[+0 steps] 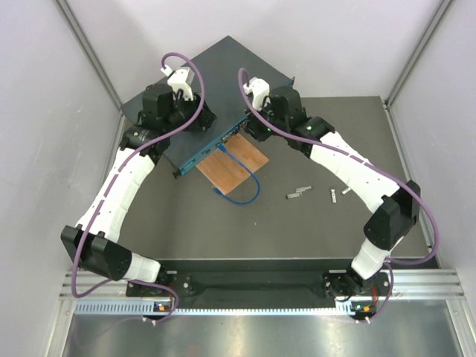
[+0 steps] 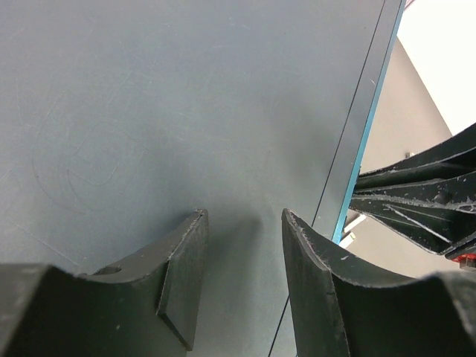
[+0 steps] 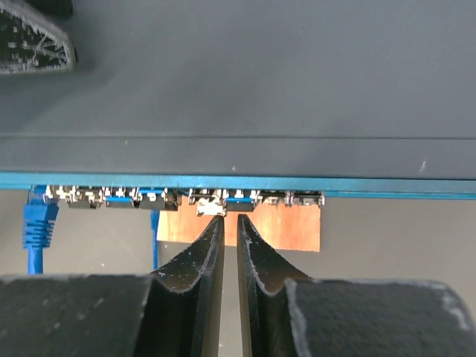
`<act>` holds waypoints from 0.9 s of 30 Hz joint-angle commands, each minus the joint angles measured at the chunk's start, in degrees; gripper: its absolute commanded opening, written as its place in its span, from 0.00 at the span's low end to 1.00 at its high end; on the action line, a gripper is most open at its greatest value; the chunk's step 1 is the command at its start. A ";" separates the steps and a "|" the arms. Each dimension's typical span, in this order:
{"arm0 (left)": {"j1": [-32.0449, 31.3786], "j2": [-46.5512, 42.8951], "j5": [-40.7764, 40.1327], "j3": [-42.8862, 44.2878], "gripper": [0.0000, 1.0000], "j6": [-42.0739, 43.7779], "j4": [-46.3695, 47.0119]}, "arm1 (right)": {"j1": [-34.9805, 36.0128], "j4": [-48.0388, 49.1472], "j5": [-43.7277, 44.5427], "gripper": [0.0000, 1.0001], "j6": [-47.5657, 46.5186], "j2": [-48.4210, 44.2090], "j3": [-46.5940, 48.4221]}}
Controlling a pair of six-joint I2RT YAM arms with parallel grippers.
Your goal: Insert the plug into the switch port
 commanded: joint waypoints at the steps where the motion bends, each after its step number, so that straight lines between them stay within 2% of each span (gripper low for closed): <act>1: 0.38 0.77 -0.10 0.06 0.50 -0.13 -0.66 | -0.45 5.06 0.52 0.12 2.37 0.37 3.75; 16: 0.38 1.03 0.17 -0.99 0.50 -0.75 -0.66 | -0.36 10.60 0.96 0.12 14.23 2.39 3.05; 27: 0.38 1.30 1.04 -1.87 0.49 -2.07 -0.48 | -0.27 12.88 -1.24 0.10 23.98 5.46 7.27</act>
